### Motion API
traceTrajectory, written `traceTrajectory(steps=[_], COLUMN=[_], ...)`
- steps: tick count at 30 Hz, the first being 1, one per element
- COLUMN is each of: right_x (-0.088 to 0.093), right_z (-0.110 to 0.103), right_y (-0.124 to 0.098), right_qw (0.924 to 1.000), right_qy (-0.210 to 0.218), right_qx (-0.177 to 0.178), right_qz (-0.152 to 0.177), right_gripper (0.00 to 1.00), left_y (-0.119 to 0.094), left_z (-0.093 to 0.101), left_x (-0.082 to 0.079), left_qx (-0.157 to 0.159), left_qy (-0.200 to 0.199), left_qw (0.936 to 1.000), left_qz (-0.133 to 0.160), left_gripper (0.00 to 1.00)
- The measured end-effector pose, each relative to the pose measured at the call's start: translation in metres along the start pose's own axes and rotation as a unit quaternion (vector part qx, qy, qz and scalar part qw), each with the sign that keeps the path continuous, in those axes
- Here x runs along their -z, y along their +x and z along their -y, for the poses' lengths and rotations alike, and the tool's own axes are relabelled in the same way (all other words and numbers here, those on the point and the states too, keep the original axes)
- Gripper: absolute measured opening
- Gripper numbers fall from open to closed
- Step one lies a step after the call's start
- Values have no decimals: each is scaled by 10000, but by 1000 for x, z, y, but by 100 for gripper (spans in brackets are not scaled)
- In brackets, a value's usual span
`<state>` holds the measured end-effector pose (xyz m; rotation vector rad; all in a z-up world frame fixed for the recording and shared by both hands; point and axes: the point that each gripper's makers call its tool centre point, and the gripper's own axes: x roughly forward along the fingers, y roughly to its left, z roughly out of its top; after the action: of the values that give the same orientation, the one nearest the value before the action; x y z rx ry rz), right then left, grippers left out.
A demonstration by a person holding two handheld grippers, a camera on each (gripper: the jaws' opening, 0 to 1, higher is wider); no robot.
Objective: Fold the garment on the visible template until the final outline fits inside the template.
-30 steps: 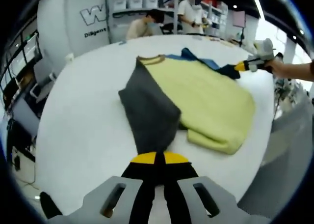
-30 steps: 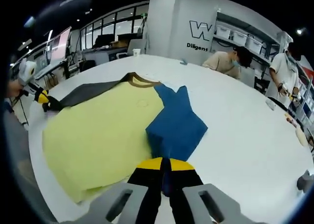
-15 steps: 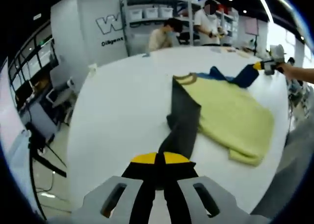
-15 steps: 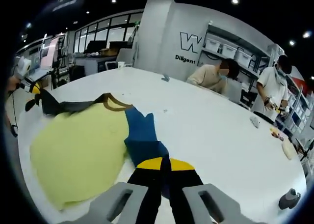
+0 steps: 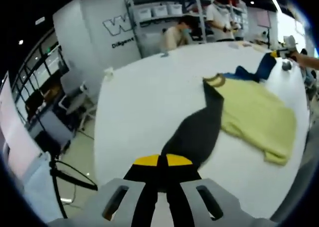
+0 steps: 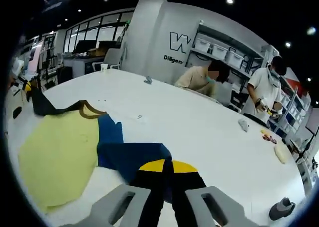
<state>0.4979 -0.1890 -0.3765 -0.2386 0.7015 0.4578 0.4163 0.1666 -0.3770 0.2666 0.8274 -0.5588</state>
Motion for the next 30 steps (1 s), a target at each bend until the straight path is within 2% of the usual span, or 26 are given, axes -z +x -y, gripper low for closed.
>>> traceTrajectory(steps=[1, 2, 3, 4, 5, 6, 9, 11, 13, 15, 17, 19, 22, 24, 28, 30], right_x=[-5, -15, -17, -25, -30, -44, -52, -67, -72, -99, -115, -127, -129, -129, -129, -130], right_z=[7, 17, 23, 32, 40, 50, 69, 84, 89, 118, 134, 154, 175, 205, 224, 228], right_y=[-2, -7, -7, -9, -10, -20, -19, -26, -26, -25, -25, -30, -30, -24, -22, -22], right_qw=[10000, 9997, 9996, 9993, 9992, 9986, 9979, 9963, 9956, 9934, 9917, 9897, 9879, 9861, 9844, 9831], right_qy=[24, 80, 92, 42, -46, -117, -151, -159, -123, -211, -207, -122, -64, -165, -60, -78], right_qx=[74, 164, 198, 265, 299, 377, 487, 702, 738, 878, 980, 1160, 1303, 1500, 1623, 1726], right_qz=[53, 132, 162, 245, 271, 346, 405, 470, 556, 709, 802, 825, 836, 691, 672, 609], right_gripper=[0, 0, 0, 0, 0, 0, 0, 0, 0, 0, 0, 0, 0, 0, 0, 0], left_y=[-7, -9, -11, -14, -16, -23, -31, -35, -38, -51, -58, -60, -57, -52, -51, -50], left_z=[-7, -24, -24, -30, -39, -55, -72, -93, -97, -135, -161, -185, -200, -223, -242, -249], left_x=[-5, -5, -9, -19, -25, -38, -52, -55, -57, -67, -79, -90, -96, -90, -93, -94], left_qx=[-106, -243, -252, -105, -152, -292, -457, -523, -556, -849, -1020, -1240, -1331, -1533, -1596, -1714], left_qy=[-43, -45, -75, -288, -258, -135, -291, -419, -433, -345, -456, -358, -218, -105, -208, -233], left_qw=[9999, 9997, 9996, 9992, 9991, 9988, 9970, 9957, 9955, 9936, 9906, 9889, 9885, 9874, 9861, 9843], left_qz=[35, 94, 116, 261, 307, 369, 544, 635, 628, 659, 785, 742, 682, 379, 422, 357], left_gripper=[0, 0, 0, 0, 0, 0, 1, 1, 4, 4, 4, 4, 4, 5, 5, 11])
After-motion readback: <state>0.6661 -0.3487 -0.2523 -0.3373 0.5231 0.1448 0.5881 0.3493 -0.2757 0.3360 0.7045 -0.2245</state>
